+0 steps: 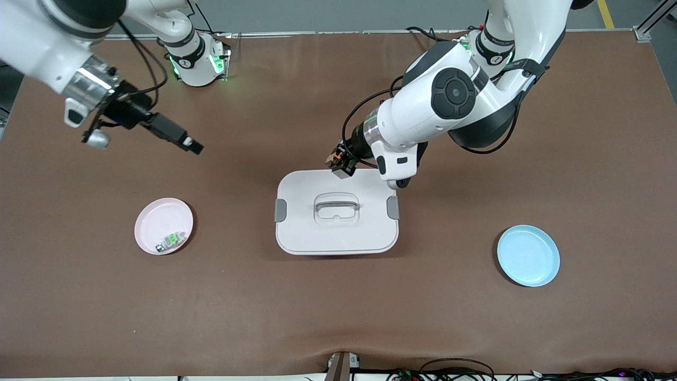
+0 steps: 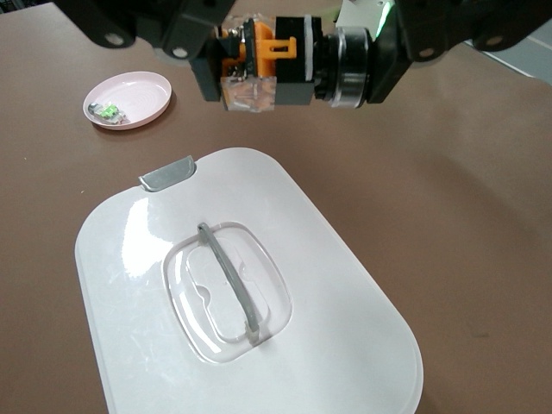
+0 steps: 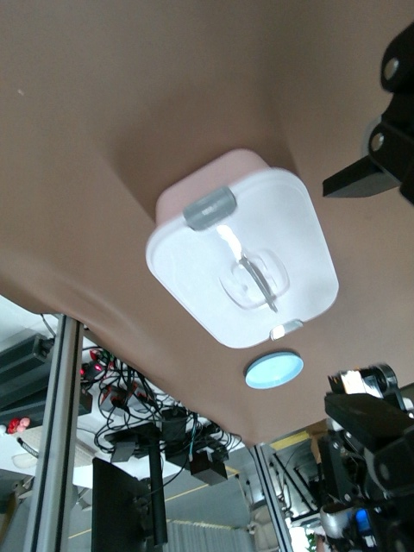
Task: Transfer orange switch to right arm and place
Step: 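Carry the switch above the box while the right gripper reaches toward it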
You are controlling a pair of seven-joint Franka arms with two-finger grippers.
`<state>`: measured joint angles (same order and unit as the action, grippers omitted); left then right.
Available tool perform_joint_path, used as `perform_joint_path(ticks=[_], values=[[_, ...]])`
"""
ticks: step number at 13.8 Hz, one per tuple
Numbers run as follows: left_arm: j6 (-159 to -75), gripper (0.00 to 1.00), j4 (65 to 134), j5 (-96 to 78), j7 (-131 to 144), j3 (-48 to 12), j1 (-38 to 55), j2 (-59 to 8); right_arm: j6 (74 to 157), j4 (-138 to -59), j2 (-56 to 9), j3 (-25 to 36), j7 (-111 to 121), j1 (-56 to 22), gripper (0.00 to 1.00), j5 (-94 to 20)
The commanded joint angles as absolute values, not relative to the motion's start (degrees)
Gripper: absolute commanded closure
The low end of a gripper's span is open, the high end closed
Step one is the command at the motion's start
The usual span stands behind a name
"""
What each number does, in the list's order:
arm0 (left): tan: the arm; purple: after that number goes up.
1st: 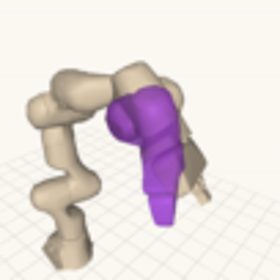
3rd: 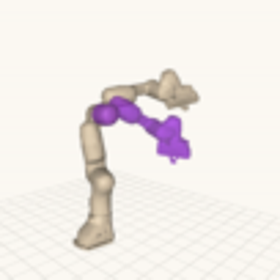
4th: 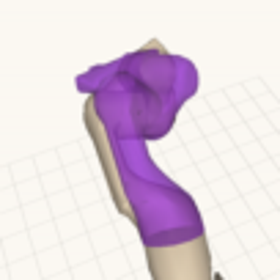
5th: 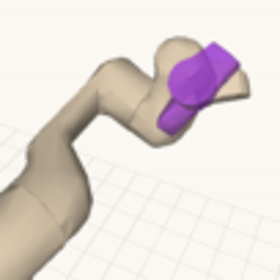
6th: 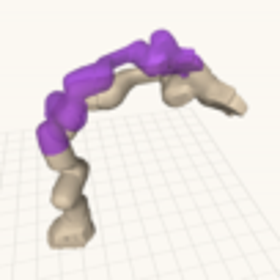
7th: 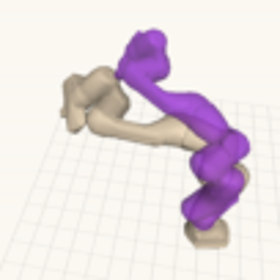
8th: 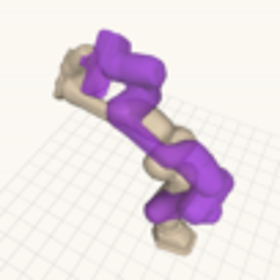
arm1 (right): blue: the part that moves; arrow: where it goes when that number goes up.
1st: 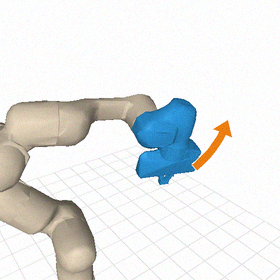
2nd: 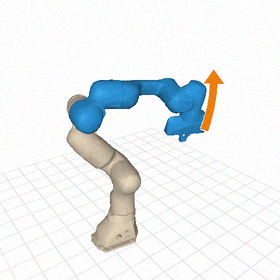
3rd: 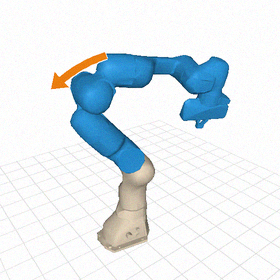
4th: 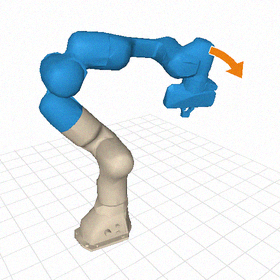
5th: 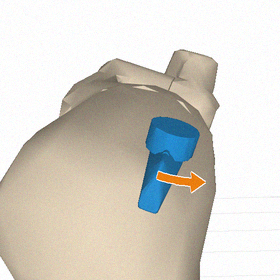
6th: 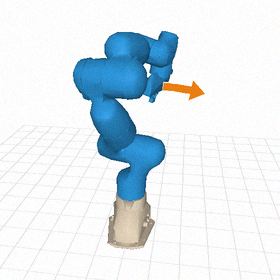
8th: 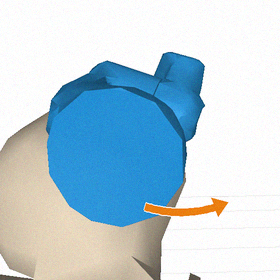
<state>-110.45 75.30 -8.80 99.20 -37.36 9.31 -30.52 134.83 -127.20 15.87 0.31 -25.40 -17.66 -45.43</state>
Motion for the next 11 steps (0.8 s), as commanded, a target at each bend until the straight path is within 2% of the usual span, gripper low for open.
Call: perform_joint_path(ticks=[1,6,11], values=[[-110.5,1.0,73.7,-9.3,100.1,-37.1,9.9,-31.1,143.8,-129.9,17.6,0.9,-31.4,-25.8,0.0,-47.0],[-112.0,1.0,73.7,-9.3,101.8,-37.2,9.9,-31.0,154.8,-130.2,11.8,0.9,-34.3,-35.7,0.0,-47.5],[-112.1,1.0,73.7,-9.3,101.6,-37.1,9.9,-31.1,157.4,-125.3,5.3,0.9,-34.6,-38.3,0.0,-48.0]])
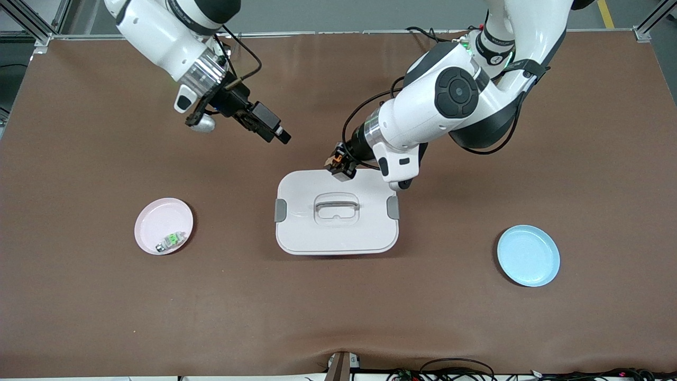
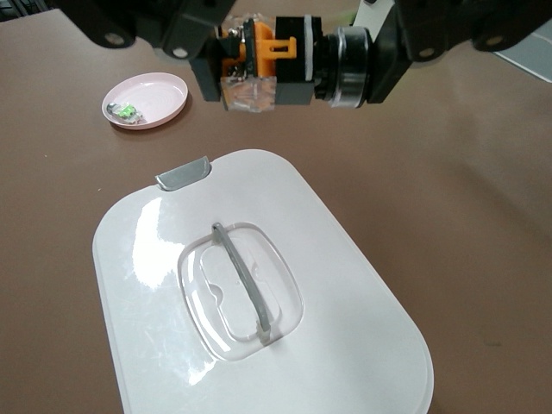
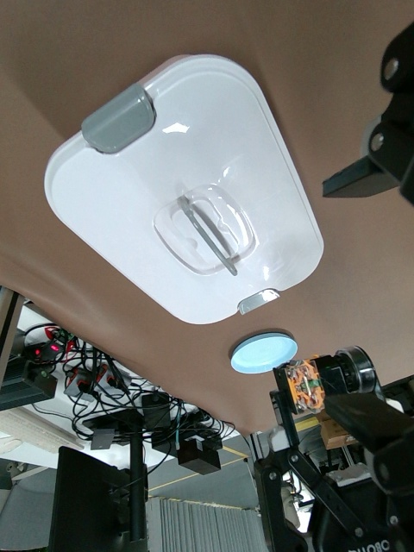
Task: Transfer orange switch to right arm and place
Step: 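Carry the switch above the box while the right gripper reaches toward it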
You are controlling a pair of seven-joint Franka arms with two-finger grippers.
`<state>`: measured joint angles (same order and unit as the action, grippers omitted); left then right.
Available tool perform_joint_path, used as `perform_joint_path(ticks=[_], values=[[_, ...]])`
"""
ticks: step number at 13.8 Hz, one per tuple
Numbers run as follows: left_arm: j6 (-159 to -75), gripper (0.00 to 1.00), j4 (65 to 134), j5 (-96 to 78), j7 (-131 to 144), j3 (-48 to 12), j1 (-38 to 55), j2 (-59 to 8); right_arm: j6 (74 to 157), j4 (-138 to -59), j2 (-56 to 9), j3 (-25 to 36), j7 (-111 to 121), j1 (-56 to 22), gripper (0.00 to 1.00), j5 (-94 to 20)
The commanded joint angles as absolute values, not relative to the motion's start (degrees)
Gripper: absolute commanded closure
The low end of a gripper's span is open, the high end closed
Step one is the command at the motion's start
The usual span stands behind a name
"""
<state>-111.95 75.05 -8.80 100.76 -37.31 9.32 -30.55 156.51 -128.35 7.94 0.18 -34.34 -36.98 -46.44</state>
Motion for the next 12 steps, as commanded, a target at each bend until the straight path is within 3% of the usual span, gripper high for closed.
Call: perform_joint_path(ticks=[1,12], values=[[-112.8,1.0,73.7,-9.3,101.5,-37.1,9.8,-31.1,158.6,-124.1,3.8,0.9,-34.6,-39.5,0.0,-48.0],[-113.6,1.0,73.8,-9.3,101.9,-37.0,10.0,-31.9,161.7,-110.7,-7.4,1.1,-34.9,-42.5,0.0,-45.4]])
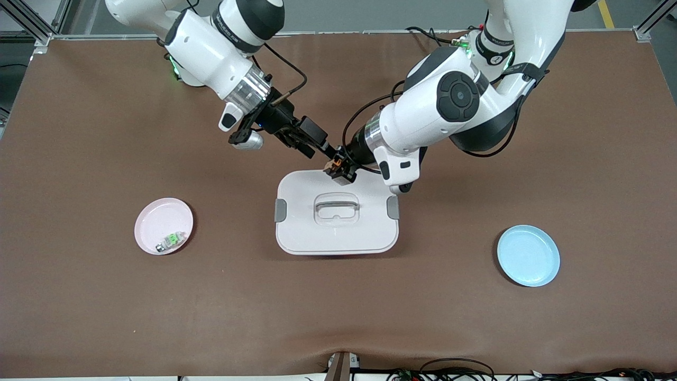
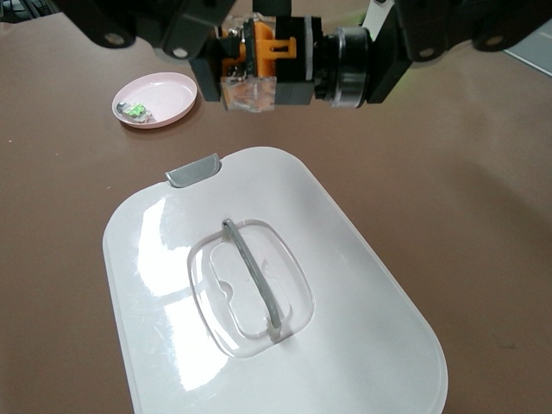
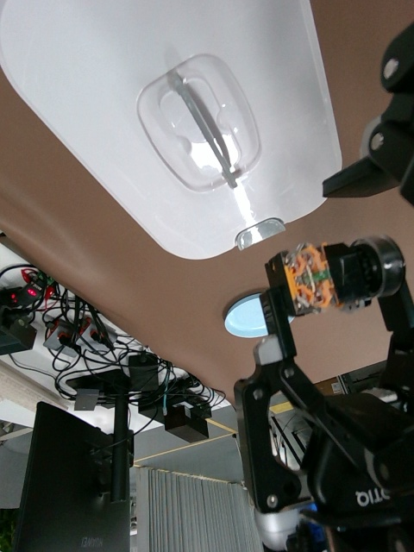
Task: Transfer orange switch to right arm and place
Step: 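Close the right gripper on the orange switch held by the left gripper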
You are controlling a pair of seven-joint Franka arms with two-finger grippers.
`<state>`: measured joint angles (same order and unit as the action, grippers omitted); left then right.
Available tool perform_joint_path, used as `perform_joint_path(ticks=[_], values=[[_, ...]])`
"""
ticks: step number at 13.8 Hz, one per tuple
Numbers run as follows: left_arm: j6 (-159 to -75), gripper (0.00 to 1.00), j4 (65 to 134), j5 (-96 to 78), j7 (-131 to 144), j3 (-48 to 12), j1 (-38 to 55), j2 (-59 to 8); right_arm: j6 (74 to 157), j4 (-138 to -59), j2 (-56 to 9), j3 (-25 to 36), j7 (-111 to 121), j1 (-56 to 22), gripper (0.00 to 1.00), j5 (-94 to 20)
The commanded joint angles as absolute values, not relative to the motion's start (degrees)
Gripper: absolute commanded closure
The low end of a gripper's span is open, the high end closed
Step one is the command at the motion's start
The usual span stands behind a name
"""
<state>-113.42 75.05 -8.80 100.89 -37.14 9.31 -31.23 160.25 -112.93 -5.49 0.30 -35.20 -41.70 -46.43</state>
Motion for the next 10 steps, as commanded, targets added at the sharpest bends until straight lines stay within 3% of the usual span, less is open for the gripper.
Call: perform_joint_path(ticks=[1,10], values=[[-113.6,1.0,73.8,-9.3,102.0,-37.0,10.0,-31.9,164.0,-110.7,-8.3,1.0,-34.8,-42.5,0.0,-44.0],[-113.6,1.0,73.8,-9.3,102.3,-37.0,10.5,-32.3,166.9,-111.2,-11.3,1.0,-32.5,-43.9,0.0,-43.5]])
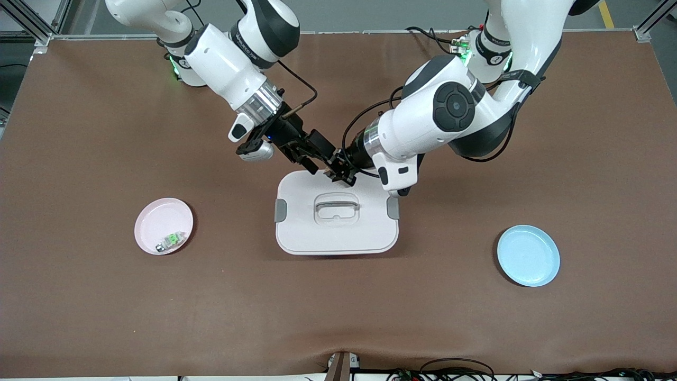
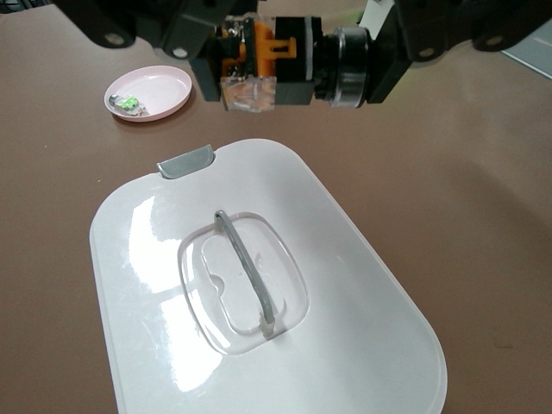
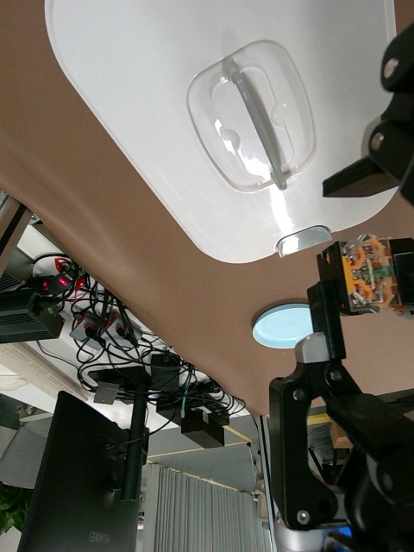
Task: Transfer orange switch to right arm and place
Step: 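Close the right gripper on the orange switch held by the left gripper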
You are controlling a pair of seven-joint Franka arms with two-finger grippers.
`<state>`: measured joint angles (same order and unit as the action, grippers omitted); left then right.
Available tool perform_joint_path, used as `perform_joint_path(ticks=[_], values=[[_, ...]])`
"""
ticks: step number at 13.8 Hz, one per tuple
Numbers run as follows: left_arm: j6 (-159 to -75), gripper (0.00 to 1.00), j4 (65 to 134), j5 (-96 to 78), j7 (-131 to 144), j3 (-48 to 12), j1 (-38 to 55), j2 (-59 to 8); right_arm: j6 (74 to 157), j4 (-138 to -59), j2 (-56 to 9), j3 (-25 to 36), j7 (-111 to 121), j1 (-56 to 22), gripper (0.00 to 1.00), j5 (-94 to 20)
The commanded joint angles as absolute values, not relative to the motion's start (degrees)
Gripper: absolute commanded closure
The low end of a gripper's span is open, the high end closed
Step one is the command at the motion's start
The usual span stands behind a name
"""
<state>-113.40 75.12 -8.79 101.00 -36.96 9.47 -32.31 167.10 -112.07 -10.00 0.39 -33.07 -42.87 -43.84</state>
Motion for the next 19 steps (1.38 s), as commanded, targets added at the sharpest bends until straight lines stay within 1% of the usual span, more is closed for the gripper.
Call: perform_joint_path(ticks=[1,5,7,8,15,19], values=[[-113.6,1.0,73.7,-9.3,102.3,-37.0,10.5,-32.3,166.9,-111.2,-11.2,1.0,-32.3,-43.8,0.0,-43.5],[-113.6,1.0,73.7,-9.3,102.3,-37.1,10.4,-31.9,163.6,-111.4,-10.3,1.1,-31.6,-42.9,0.0,-43.5],[-113.6,1.0,73.7,-9.3,102.3,-37.1,10.5,-31.9,158.8,-111.4,-9.1,1.5,-29.5,-41.7,0.0,-43.6],[-113.7,1.0,73.7,-9.3,102.3,-37.1,10.5,-32.0,158.0,-111.4,-8.6,1.5,-29.2,-41.5,0.0,-43.6],[-114.3,1.0,73.7,-9.3,102.3,-37.2,10.8,-32.0,158.0,-113.6,-8.2,1.2,-27.0,-42.3,0.0,-43.5],[-114.3,1.0,73.7,-9.3,102.7,-37.1,11.2,-32.0,157.9,-115.4,-5.1,1.2,-27.2,-42.4,0.0,-43.6]])
